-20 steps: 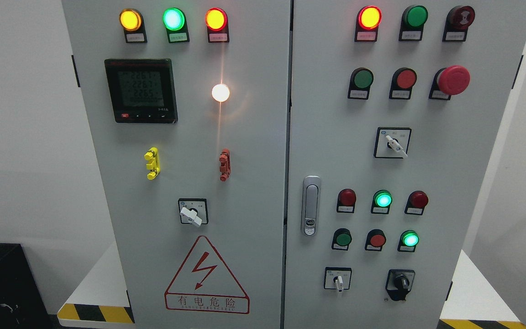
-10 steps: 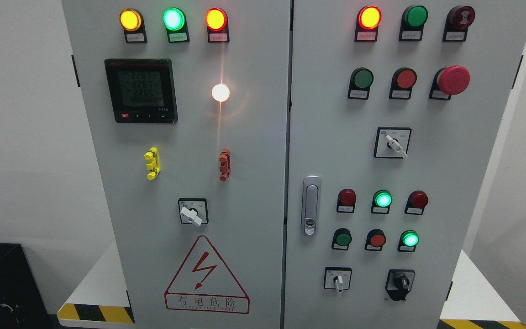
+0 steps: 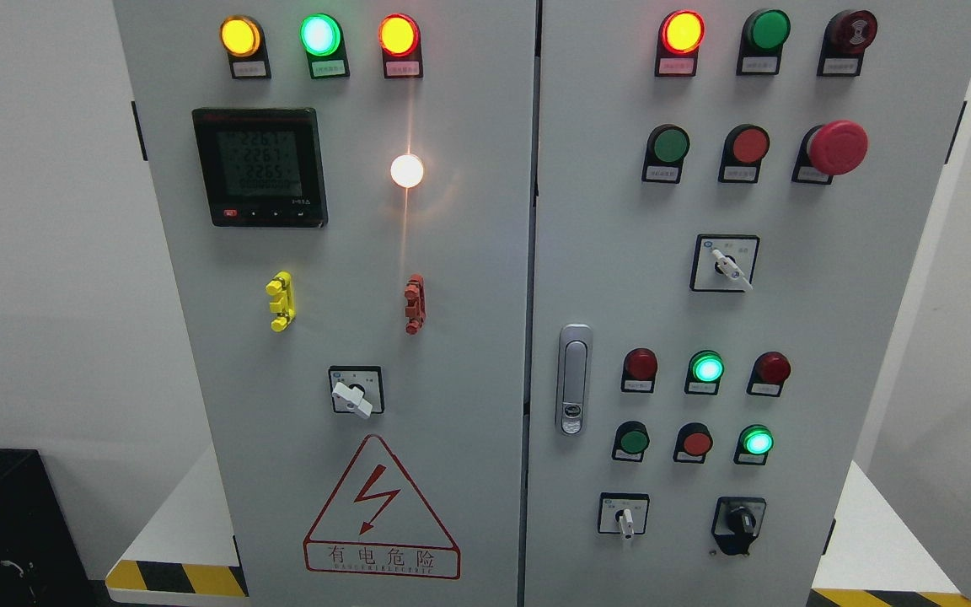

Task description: Flip black knob to close circuit

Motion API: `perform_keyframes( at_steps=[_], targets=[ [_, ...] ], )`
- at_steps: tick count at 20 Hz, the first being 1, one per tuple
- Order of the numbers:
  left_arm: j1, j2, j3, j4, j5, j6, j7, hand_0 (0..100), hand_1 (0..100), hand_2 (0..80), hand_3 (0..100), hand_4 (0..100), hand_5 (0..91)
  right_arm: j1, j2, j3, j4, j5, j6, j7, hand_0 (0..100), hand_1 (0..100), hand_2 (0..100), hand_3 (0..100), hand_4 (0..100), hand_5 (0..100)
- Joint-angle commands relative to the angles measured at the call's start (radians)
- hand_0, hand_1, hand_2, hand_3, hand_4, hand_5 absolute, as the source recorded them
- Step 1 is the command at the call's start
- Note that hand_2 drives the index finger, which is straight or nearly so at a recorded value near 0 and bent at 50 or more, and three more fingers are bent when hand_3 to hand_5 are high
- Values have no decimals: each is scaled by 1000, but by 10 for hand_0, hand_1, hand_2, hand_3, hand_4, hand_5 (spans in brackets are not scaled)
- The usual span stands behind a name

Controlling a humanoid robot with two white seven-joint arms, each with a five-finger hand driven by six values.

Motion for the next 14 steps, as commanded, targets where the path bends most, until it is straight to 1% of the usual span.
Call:
perform_keyframes(
  at_steps=[1,3,11,14],
  targets=[
    [23,0,0,-29,0,0,-1,120,556,0,0,0,0,-62,4,-9,-56,24,20,3,0,0,909,1000,966,987],
    [23,0,0,-29,0,0,-1,120,556,0,0,0,0,-76,4,-9,-59,31,29,18,0,0,914,1000,969,988],
    [23,0,0,-29,0,0,-1,120,556,0,0,0,0,-134,3,-10,-50,60,68,35,0,0,912,1000,972,989],
    [23,0,0,-29,0,0,-1,120,556,0,0,0,0,-151,3,-32,-42,65,69,50,0,0,902,1000,971,986]
  ],
)
